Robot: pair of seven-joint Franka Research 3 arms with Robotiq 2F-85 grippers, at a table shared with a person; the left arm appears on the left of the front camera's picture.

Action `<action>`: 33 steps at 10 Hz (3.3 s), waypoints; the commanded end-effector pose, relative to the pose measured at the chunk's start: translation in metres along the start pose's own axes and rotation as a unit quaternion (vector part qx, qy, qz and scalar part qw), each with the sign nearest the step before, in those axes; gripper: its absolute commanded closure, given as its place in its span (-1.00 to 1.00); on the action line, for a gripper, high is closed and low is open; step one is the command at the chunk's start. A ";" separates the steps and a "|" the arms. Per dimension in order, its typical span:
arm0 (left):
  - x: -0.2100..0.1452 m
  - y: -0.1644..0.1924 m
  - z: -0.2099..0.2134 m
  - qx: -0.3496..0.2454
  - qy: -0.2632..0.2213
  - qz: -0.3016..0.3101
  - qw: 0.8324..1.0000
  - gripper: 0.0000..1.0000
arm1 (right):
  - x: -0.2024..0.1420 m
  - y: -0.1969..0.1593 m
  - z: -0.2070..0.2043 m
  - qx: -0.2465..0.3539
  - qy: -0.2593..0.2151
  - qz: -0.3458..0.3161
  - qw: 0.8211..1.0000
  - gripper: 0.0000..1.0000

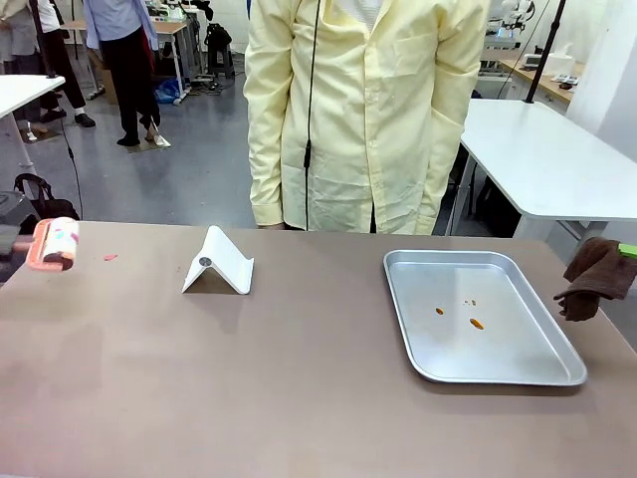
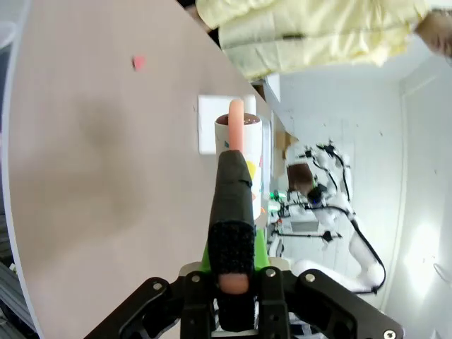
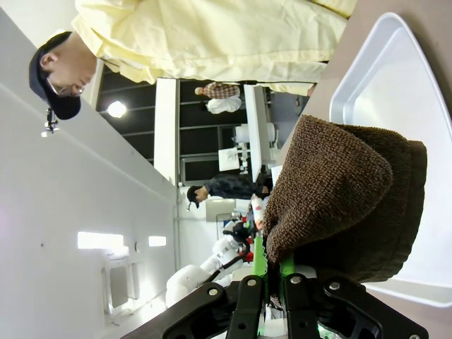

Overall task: Clean the surface of the table.
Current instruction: If a person points to the right, clean the right side of the table with your right hand, and if they point to the left, clean the left side with your left hand.

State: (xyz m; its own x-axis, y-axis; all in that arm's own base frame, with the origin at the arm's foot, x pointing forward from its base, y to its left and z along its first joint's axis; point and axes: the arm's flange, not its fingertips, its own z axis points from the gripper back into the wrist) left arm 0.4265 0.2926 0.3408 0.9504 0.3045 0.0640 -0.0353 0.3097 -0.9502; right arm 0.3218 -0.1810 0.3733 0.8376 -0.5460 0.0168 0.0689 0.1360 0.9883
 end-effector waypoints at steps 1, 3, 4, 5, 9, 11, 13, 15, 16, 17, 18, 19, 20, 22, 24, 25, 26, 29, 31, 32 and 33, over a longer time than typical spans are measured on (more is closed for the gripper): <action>0.044 -0.006 -0.003 0.013 0.001 0.032 0.999 0.56 | 0.000 0.007 0.000 -0.006 -0.002 -0.007 1.000 1.00; 0.080 -0.009 -0.006 0.044 0.008 0.037 0.998 0.56 | 0.000 0.007 0.000 -0.006 -0.002 -0.007 1.000 1.00; 0.091 -0.008 -0.007 0.067 0.007 0.033 0.997 0.56 | 0.000 0.007 0.000 -0.006 -0.002 -0.007 1.000 1.00; 0.099 -0.003 -0.006 0.086 0.010 0.038 0.996 0.56 | 0.000 0.007 0.000 -0.006 -0.002 -0.007 1.000 1.00; 0.103 0.029 -0.010 0.091 0.009 0.051 0.995 0.56 | 0.000 0.007 0.000 -0.006 -0.002 -0.007 1.000 1.00; 0.105 0.035 -0.012 0.095 0.002 0.058 0.994 0.56 | 0.000 0.007 0.000 -0.006 -0.002 -0.007 1.000 1.00; 0.107 0.039 -0.017 0.104 0.001 0.062 0.993 0.56 | 0.000 0.007 0.000 -0.006 -0.002 -0.007 1.000 1.00; 0.110 0.045 -0.030 0.117 0.003 0.061 0.991 0.56 | 0.000 0.007 0.000 -0.006 -0.002 -0.007 1.000 1.00; 0.109 0.047 -0.037 0.126 -0.001 0.058 0.990 0.56 | 0.000 0.007 0.000 -0.006 -0.002 -0.007 1.000 1.00; 0.109 0.049 -0.044 0.133 0.001 0.058 0.989 0.56 | 0.000 0.007 0.000 -0.006 -0.002 -0.007 1.000 1.00; 0.108 0.051 -0.054 0.143 0.008 0.058 0.988 0.56 | 0.000 0.007 0.000 -0.006 -0.002 -0.007 1.000 1.00; 0.108 0.051 -0.064 0.156 0.016 0.056 0.986 0.56 | 0.000 0.007 0.000 -0.006 -0.002 -0.007 1.000 1.00; 0.111 0.049 -0.074 0.163 0.025 0.057 0.985 0.56 | 0.000 0.007 0.000 -0.006 -0.002 -0.007 1.000 1.00; 0.121 0.040 -0.095 0.169 0.041 0.059 0.983 0.56 | 0.000 0.007 0.000 -0.006 -0.002 -0.007 1.000 1.00; 0.127 0.031 -0.120 0.182 0.058 0.057 0.980 0.56 | 0.000 0.007 0.000 -0.006 -0.002 -0.007 1.000 1.00; 0.129 0.027 -0.128 0.185 0.065 0.053 0.979 0.56 | 0.000 0.007 0.000 -0.006 -0.002 -0.007 1.000 1.00; 0.127 0.019 -0.133 0.177 0.061 0.044 0.981 0.56 | 0.000 0.007 0.000 -0.006 -0.002 -0.007 1.000 1.00; 0.097 -0.014 -0.126 0.094 0.036 -0.025 0.995 0.56 | 0.000 0.007 0.000 -0.006 -0.002 -0.007 1.000 1.00; 0.051 -0.042 -0.100 0.053 0.022 -0.055 0.997 0.56 | 0.000 0.007 0.000 -0.006 -0.002 -0.007 1.000 1.00; 0.026 -0.051 -0.085 0.038 0.024 -0.064 0.997 0.56 | 0.000 0.007 0.000 -0.006 -0.002 -0.007 1.000 1.00; 0.003 -0.056 -0.068 0.037 0.025 -0.062 0.997 0.56 | 0.000 0.007 0.000 -0.006 -0.002 -0.007 1.000 1.00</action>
State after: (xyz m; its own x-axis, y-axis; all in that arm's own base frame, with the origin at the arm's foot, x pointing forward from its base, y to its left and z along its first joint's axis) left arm 0.4852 0.2157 0.3658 0.9648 0.2204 0.1432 0.0380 0.4220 -0.9058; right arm 0.3220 -0.1810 0.3735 0.8377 -0.5459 0.0170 0.0690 0.1366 0.9882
